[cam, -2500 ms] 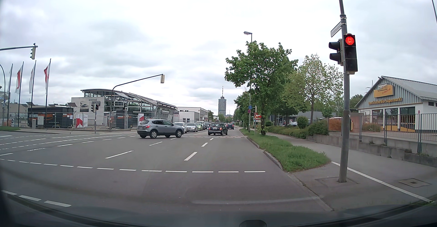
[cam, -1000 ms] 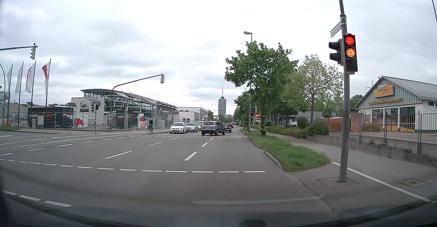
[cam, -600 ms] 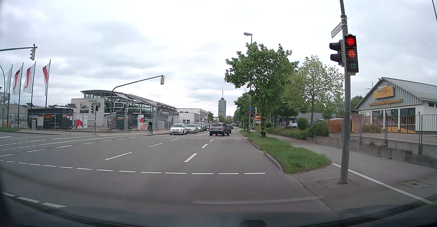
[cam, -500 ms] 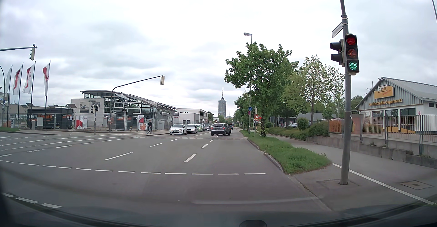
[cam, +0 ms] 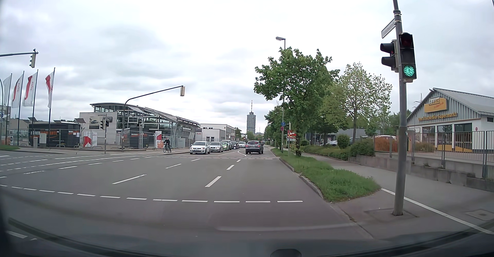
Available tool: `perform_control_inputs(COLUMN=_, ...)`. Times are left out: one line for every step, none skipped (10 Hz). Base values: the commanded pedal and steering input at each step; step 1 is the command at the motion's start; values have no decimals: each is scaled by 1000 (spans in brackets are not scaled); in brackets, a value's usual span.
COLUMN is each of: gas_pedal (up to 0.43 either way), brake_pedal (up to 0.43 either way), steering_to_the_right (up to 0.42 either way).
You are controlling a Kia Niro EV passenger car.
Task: Follow the waypoints while adhering to traffic rules and regulations
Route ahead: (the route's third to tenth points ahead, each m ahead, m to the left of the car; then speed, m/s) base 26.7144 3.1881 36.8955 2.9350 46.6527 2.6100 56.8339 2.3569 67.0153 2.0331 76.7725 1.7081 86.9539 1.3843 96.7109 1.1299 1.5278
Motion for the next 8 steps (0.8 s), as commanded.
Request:
perform_control_inputs(gas_pedal=441, brake_pedal=0, steering_to_the_right=2)
perform_control_inputs(gas_pedal=449, brake_pedal=0, steering_to_the_right=2)
perform_control_inputs(gas_pedal=461, brake_pedal=0, steering_to_the_right=3)
perform_control_inputs(gas_pedal=480, brake_pedal=0, steering_to_the_right=2)
perform_control_inputs(gas_pedal=480, brake_pedal=0, steering_to_the_right=2)
perform_control_inputs(gas_pedal=488, brake_pedal=0, steering_to_the_right=2)
perform_control_inputs(gas_pedal=488, brake_pedal=0, steering_to_the_right=2)
perform_control_inputs(gas_pedal=500, brake_pedal=0, steering_to_the_right=2)
